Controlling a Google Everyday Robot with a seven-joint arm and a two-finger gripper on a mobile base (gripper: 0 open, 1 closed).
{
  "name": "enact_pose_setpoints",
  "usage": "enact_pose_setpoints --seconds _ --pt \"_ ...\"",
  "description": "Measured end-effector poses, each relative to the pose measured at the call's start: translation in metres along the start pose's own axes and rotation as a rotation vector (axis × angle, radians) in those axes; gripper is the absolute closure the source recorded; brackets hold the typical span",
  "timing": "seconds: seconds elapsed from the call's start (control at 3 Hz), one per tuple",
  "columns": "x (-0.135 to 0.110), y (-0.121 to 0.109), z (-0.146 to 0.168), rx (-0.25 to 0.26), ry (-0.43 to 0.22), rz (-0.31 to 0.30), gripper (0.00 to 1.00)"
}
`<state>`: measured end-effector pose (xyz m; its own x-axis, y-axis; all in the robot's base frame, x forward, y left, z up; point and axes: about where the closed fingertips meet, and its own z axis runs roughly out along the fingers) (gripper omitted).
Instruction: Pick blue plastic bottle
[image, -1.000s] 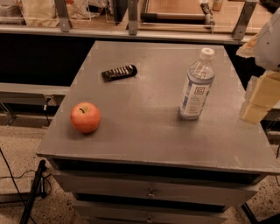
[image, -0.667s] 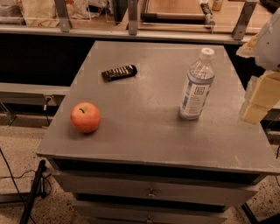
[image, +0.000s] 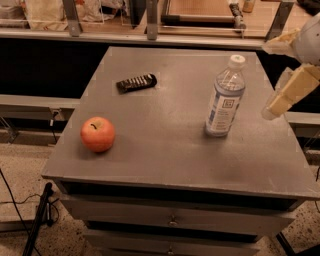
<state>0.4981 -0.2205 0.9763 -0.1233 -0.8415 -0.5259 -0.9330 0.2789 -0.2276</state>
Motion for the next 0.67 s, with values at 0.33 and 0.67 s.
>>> enact_pose_setpoints --seconds 0.33,0.67 --pt "-0.0172 -0.0178 0.0170 -0.052 -0.206 -0.001 0.00" --pt "-0.0245 -0.0204 0.0215 -0.068 -0.255 0.002 0.00"
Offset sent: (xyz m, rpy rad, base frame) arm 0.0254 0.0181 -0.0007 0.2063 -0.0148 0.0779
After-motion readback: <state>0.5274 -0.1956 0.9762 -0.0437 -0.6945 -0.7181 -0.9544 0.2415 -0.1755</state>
